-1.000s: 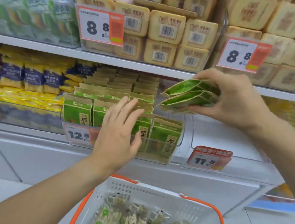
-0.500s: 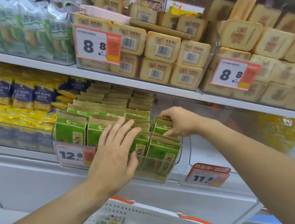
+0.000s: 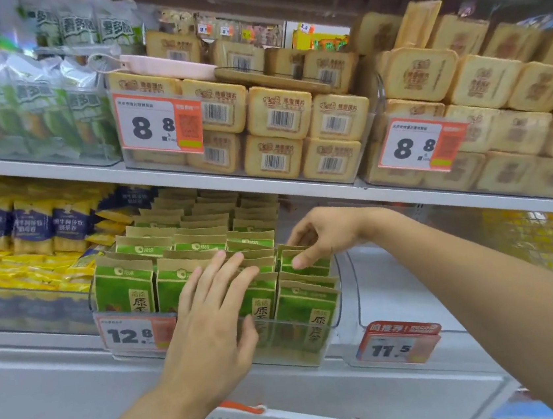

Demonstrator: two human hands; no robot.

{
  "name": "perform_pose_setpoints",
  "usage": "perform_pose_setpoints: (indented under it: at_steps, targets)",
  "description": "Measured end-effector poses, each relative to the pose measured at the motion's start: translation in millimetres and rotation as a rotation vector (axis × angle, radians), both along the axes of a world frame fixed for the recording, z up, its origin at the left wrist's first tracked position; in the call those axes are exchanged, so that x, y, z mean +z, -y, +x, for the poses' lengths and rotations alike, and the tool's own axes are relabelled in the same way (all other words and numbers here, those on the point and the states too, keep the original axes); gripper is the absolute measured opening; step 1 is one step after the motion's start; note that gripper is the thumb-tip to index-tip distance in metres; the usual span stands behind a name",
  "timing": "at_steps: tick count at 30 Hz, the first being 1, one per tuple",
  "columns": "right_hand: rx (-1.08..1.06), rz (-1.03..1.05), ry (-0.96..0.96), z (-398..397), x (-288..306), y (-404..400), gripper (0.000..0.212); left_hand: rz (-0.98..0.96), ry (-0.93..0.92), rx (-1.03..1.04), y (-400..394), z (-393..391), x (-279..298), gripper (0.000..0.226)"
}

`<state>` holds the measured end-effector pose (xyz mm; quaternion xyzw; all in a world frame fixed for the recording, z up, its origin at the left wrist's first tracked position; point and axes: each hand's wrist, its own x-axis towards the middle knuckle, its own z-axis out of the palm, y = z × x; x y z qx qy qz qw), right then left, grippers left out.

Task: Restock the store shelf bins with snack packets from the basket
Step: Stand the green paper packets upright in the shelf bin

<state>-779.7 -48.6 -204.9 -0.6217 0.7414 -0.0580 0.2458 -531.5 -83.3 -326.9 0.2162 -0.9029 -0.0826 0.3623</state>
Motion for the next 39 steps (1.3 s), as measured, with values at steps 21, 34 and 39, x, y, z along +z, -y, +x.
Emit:
perform_pose_setpoints:
  at_steps: [21, 34, 39]
  targets:
    - [-0.215, -0.613, 0.03, 22, -1, -93, 0.006, -0.122, 0.014, -0.015, 6, 12, 9, 0.058]
    - [-0.198, -0.146, 0.125, 117, -164, -169, 0.006, 0.366, 0.854, -0.21, -50, 15, -66, 0.027]
    - [-0.176, 0.188, 0.02, 129, -247, -167, 0.015, 0.548, 1.177, -0.046, -51, 48, -120, 0.038]
